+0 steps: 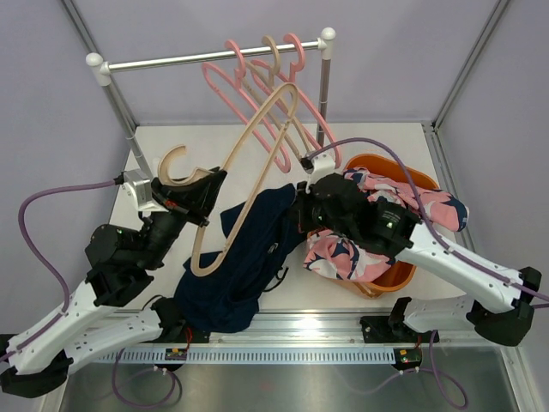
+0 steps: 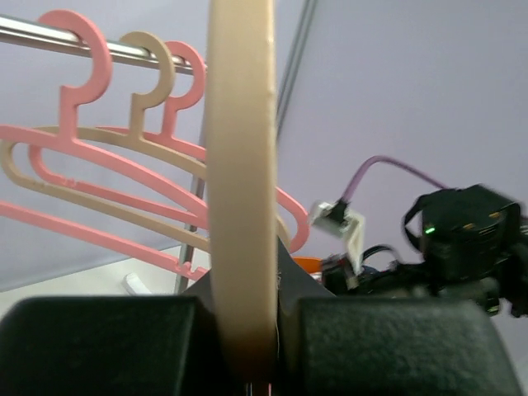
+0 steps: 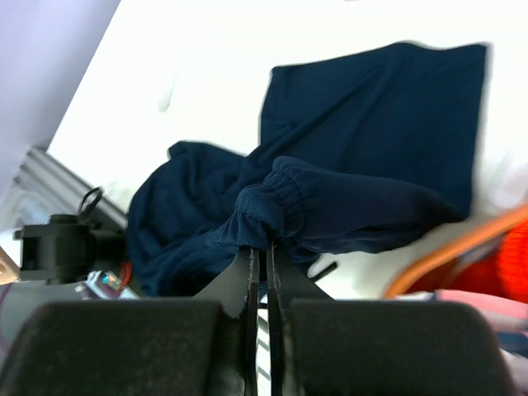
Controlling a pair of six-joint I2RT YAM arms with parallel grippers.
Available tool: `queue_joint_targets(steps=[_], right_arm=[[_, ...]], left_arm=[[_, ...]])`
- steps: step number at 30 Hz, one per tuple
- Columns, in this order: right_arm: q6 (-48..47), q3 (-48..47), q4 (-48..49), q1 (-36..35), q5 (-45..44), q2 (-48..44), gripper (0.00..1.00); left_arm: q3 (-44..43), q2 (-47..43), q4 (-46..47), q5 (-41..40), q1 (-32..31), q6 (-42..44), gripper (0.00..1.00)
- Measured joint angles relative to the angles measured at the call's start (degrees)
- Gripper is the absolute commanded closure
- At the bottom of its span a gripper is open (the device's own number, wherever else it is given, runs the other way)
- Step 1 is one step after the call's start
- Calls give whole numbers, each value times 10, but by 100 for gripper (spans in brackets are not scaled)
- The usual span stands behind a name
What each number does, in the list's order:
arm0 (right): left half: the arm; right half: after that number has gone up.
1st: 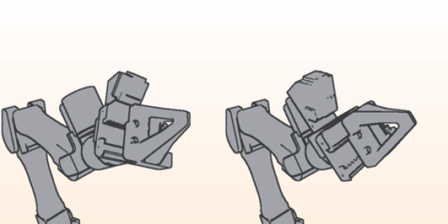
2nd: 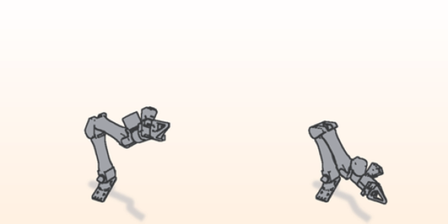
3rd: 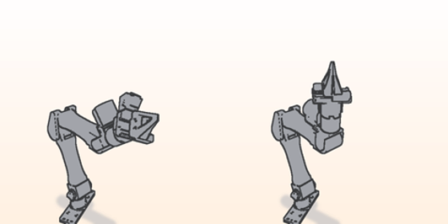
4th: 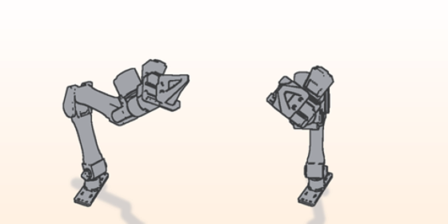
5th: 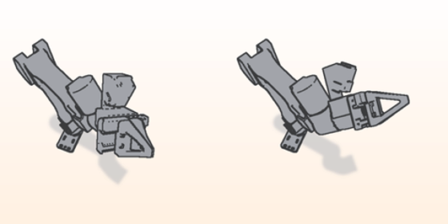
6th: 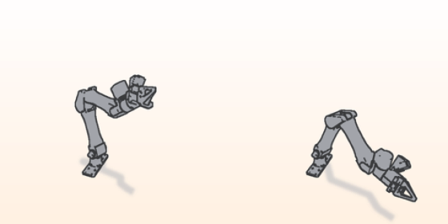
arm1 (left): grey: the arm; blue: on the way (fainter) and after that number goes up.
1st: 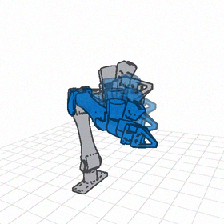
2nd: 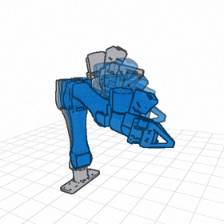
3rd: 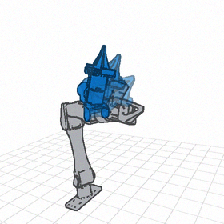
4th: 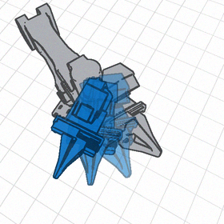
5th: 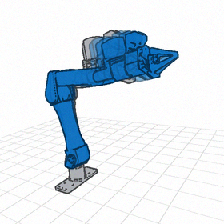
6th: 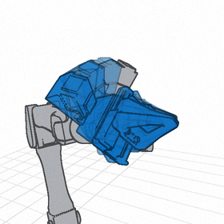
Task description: Remove the shorts from the hanger
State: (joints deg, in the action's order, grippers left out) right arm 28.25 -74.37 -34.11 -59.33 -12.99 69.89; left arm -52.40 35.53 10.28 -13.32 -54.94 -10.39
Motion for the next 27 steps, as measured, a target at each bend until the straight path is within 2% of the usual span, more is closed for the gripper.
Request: queue_joint_targets(steps=[6, 10, 15, 20, 23, 27], right_arm=[[-75, -140, -83, 0, -112, -43, 100], [-158, -260, -81, -1, -210, -90, 100], [-306, -362, 22, -1, -300, -150, 100], [-442, -389, 206, -1, -374, -181, 100], [-484, -400, 261, -1, -393, -169, 100], [-507, -416, 285, -1, -405, -130, 100]], left_arm=[[-2, -9, -27, -38, 0, 3, 100], [-2, -28, -49, -54, 0, 3, 100], [-2, -45, -60, -70, 0, 3, 100], [5, -46, -70, -76, 0, 1, 100], [11, -46, -76, -77, 0, -2, 100], [14, -46, -82, -78, 0, -2, 100]])
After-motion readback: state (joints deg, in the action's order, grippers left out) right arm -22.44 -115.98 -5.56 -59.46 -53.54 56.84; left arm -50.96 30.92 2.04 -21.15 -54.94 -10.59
